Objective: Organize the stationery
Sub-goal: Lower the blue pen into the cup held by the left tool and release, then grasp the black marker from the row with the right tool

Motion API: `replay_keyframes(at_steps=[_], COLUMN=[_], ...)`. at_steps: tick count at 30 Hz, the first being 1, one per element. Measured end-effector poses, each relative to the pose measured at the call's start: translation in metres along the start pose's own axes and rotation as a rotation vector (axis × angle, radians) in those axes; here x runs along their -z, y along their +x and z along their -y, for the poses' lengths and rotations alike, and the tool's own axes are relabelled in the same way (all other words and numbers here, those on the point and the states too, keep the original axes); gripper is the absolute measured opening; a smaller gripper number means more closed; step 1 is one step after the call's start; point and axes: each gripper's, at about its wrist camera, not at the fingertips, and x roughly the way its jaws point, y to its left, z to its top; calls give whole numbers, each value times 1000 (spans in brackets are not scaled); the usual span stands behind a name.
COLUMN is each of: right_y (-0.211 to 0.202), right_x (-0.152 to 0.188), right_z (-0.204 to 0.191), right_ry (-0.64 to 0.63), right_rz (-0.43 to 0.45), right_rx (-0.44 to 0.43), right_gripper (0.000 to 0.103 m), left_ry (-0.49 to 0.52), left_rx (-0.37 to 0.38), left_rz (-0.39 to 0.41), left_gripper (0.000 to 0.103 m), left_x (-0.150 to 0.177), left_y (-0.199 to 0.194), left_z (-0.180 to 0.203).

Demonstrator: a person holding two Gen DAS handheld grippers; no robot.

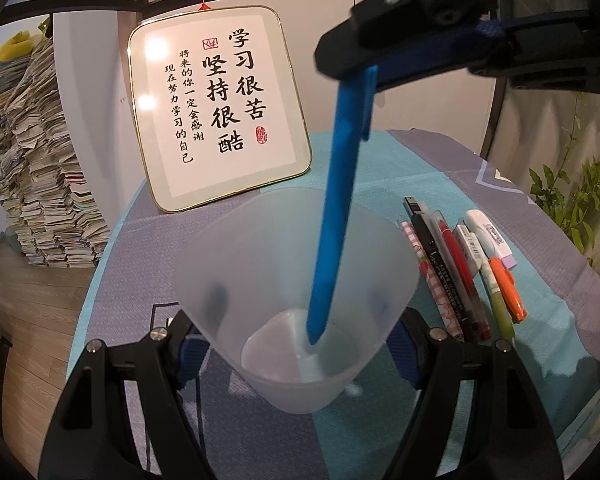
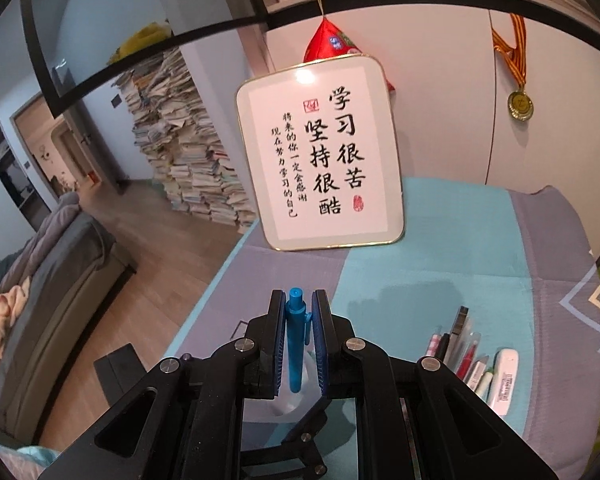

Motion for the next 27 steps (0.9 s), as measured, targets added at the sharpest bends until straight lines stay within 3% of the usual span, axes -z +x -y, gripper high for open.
replay_keyframes(at_steps=[9, 13, 17, 23, 27], right_y=[12, -12, -36, -8, 2], right_x=[3, 4, 13, 54, 69], right_z=[3, 10, 37, 96, 108], right_ry=[30, 55, 102, 267, 296], right_rz=[-60, 2, 48, -115, -156], right_rx=[-55, -75, 19, 139, 158], right_gripper=[14, 14, 14, 14, 14], left_ry=[-1, -1, 0, 0, 0], left_rx=[0, 0, -1, -2, -1], left_rz=[0, 0, -1, -1, -1], left_gripper=[74, 74, 74, 74, 74], left_x=[0, 0, 0, 0, 0], left_y=[0, 0, 1, 1, 0], left_z=[0, 0, 0, 0, 0])
